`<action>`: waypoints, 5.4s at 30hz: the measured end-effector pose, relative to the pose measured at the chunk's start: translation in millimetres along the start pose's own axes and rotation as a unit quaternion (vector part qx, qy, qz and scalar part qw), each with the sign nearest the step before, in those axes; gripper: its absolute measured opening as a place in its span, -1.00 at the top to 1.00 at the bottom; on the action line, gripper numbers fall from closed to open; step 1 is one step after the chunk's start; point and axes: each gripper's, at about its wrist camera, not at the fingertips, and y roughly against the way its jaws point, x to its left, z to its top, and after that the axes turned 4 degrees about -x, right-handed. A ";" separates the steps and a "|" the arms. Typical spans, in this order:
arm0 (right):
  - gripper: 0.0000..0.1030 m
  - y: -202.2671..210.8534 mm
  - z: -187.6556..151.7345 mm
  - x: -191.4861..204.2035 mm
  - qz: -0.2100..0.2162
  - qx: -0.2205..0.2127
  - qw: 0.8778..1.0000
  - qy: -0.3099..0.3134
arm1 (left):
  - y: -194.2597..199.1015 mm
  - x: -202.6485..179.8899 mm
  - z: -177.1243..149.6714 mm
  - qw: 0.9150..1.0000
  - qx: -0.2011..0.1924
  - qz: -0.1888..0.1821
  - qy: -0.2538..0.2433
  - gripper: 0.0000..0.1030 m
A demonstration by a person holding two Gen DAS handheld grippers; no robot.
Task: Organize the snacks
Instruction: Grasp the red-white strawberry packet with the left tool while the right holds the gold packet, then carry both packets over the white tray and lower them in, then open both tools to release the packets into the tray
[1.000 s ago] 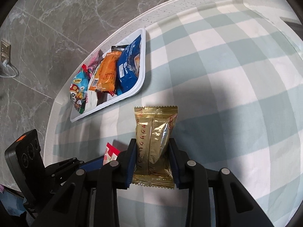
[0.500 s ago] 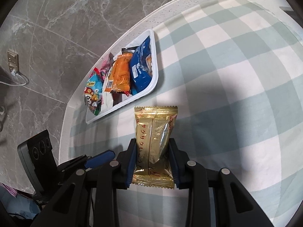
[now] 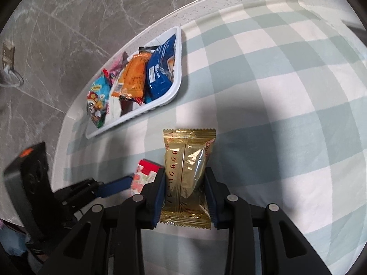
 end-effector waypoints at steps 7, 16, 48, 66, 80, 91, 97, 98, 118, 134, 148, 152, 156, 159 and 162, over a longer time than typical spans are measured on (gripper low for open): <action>0.27 -3.8 -3.9 10.4 -0.030 -0.002 0.999 0.044 | -10.3 -20.3 1.7 0.999 -0.003 0.018 -0.039 -0.42; 0.19 -5.0 -6.4 16.9 -0.038 -0.004 0.997 0.063 | -24.5 -42.6 -6.9 0.993 -0.008 0.061 -0.103 -0.76; 0.36 -6.4 -9.4 24.0 -0.065 -0.009 0.992 0.108 | -4.7 -3.4 -3.6 0.997 -0.046 0.036 -0.059 0.42; 0.37 25.2 10.4 9.6 0.082 -0.013 0.996 -0.008 | 67.6 48.7 10.9 0.994 -0.096 -0.027 0.044 0.44; 0.37 26.8 84.3 57.4 0.122 -0.039 0.991 0.030 | 115.2 121.2 60.7 0.986 -0.144 -0.012 0.089 0.44; 0.37 10.5 124.5 90.1 0.127 -0.047 0.989 0.057 | 117.2 154.2 102.5 0.983 -0.159 0.002 0.093 0.43; 0.37 -3.7 138.6 95.1 0.129 -0.045 0.989 0.057 | 110.2 167.3 115.7 0.982 -0.159 0.008 0.099 0.43; 0.37 -5.7 140.0 95.8 0.129 -0.044 0.989 0.057 | 109.2 169.2 117.2 0.982 -0.159 0.009 0.100 0.43; 0.37 -44.6 158.1 101.7 0.119 -0.023 0.991 0.061 | 86.2 198.0 133.6 0.983 -0.149 0.029 0.108 0.43; 0.37 -75.2 159.8 103.5 0.087 -0.003 0.993 0.080 | 58.4 206.6 143.1 0.986 -0.125 0.047 0.101 0.43; 0.35 -92.7 153.8 117.2 0.057 0.002 0.991 0.121 | 25.8 192.2 151.2 0.990 -0.092 0.077 0.070 0.21; 0.35 -93.4 152.6 119.4 0.052 -0.001 0.991 0.127 | 16.0 183.2 154.0 0.991 -0.086 0.088 0.059 0.02; 0.25 -89.6 151.8 122.9 0.049 -0.008 0.990 0.133 | 14.4 175.8 157.1 0.989 -0.092 0.102 0.048 -0.08; 0.15 -84.1 151.9 125.3 0.048 -0.016 0.989 0.138 | 21.8 175.0 156.0 0.988 -0.100 0.111 0.042 -0.13; 0.10 -76.3 151.2 127.4 0.048 -0.024 0.988 0.144 | 28.4 172.4 155.8 0.986 -0.107 0.119 0.037 -0.17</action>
